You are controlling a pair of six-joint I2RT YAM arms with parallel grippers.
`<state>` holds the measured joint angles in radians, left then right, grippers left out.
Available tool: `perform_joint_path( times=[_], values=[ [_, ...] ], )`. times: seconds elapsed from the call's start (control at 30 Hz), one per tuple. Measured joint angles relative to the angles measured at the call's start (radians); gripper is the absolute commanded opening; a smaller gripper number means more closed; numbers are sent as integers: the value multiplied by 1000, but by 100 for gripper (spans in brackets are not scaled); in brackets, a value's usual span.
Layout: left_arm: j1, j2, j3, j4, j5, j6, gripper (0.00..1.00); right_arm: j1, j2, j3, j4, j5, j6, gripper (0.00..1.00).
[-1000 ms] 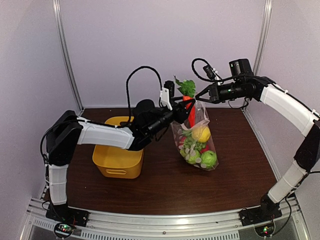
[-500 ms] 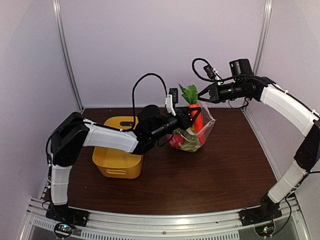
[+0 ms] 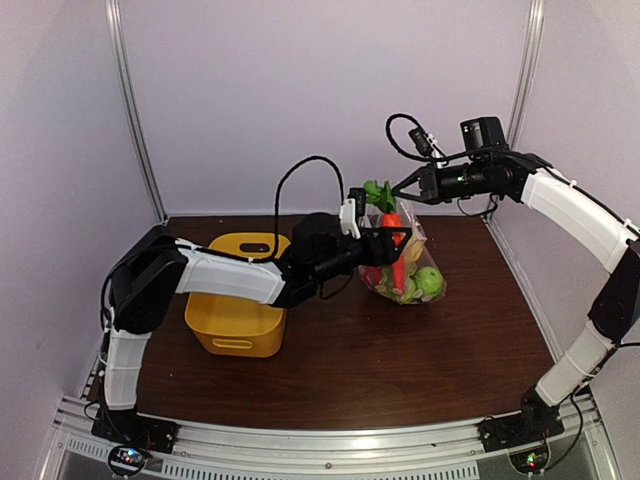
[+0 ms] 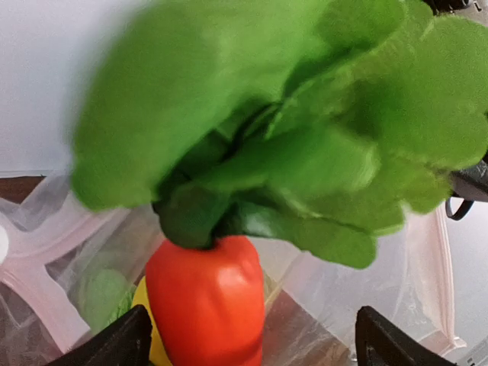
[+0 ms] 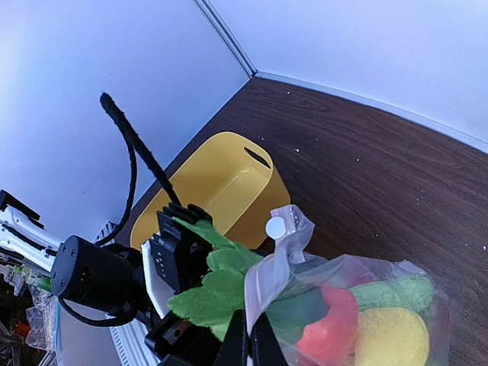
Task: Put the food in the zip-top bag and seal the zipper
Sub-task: Place the fake vegetable in the zipper food storage bag.
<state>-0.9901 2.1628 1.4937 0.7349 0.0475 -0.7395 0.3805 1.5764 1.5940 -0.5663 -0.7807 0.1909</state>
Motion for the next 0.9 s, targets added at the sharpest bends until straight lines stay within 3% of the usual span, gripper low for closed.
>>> perform_joint_path(
  times=[0.4, 0.53, 0.63, 0.8, 0.9],
  values=[
    [0, -188, 86, -303, -54, 170, 98, -8, 0, 0, 19, -1, 1, 0],
    [1, -344, -30, -259, -70, 166, 95, -8, 0, -1, 26, -5, 1, 0],
    [1, -407, -93, -238, -75, 134, 76, -8, 0, -10, 39, -6, 5, 0],
    [2, -405, -98, -348, -77, 77, 18, -10, 0, -17, 49, -5, 20, 0],
    [3, -380, -97, -400, -68, 35, 7, -11, 0, -17, 59, -5, 24, 0]
  ],
)
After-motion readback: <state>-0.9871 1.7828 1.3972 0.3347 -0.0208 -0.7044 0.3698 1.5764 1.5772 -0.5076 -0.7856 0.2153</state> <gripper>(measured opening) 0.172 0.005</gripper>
